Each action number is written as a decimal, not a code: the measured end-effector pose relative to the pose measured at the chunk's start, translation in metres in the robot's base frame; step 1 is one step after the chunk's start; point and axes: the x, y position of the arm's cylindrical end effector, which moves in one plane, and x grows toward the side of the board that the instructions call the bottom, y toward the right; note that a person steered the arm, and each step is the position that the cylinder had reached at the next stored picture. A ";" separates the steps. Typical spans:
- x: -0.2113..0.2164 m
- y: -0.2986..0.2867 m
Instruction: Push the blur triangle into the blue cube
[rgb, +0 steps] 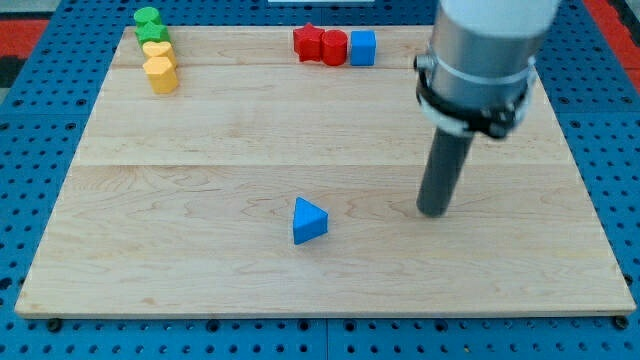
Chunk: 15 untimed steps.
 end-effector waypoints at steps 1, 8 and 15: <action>0.052 -0.029; -0.091 -0.249; -0.111 -0.186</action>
